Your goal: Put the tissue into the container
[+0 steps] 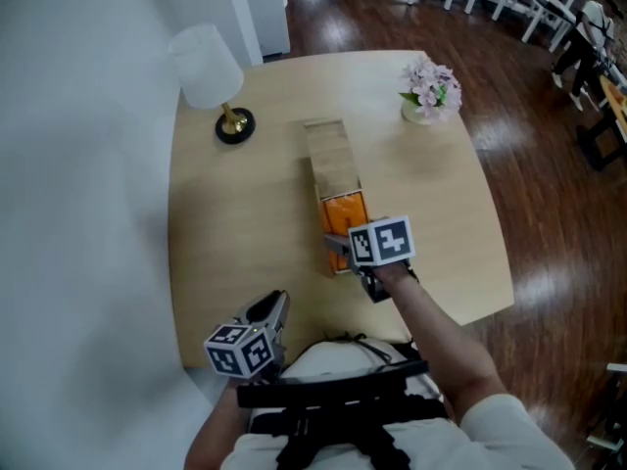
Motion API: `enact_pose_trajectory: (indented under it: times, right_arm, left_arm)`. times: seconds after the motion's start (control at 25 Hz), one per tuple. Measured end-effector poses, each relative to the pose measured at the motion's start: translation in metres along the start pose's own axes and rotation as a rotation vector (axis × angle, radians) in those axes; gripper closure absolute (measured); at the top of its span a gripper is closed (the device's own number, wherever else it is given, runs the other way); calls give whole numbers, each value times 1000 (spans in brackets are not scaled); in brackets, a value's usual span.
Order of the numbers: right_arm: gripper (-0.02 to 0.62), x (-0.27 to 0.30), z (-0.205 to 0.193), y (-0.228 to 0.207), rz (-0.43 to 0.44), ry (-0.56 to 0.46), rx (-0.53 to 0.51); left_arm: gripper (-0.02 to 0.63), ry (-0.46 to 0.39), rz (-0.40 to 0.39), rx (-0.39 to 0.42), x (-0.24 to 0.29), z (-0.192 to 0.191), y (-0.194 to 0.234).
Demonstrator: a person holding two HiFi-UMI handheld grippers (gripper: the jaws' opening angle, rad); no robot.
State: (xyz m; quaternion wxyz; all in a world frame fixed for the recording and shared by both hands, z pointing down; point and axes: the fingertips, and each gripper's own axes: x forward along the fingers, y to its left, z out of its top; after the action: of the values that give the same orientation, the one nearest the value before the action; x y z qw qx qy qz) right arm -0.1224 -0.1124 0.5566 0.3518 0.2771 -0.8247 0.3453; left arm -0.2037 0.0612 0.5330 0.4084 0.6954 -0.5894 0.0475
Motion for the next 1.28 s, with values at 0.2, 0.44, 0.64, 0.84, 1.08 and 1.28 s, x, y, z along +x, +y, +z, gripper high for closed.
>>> enact_pose_trajectory:
  times: [0.2, 0.44, 0.64, 0.84, 1.08, 1.28]
  right_arm:
    - [149, 6, -1, -8, -50, -28, -9]
    - [149, 7, 1, -6, -33, -55, 8]
    - [149, 4, -3, -11, -26, -61, 39]
    - [149, -10, -6, -17, -16, -85, 57]
    - [149, -43, 2, -23, 15, -148, 69]
    - [256, -75, 3, -38, -4, -194, 52]
  left_arm:
    - [549, 7, -9, 7, -2, -1, 1]
    - [549, 12, -15, 8, -2, -2, 2]
    - [549, 9, -29, 13, -1, 0, -3]
    - [549, -1, -44, 14, -1, 1, -8]
    - [549, -13, -74, 25, 5, 9, -22]
    - [557, -11, -102, 53, 15, 12, -40]
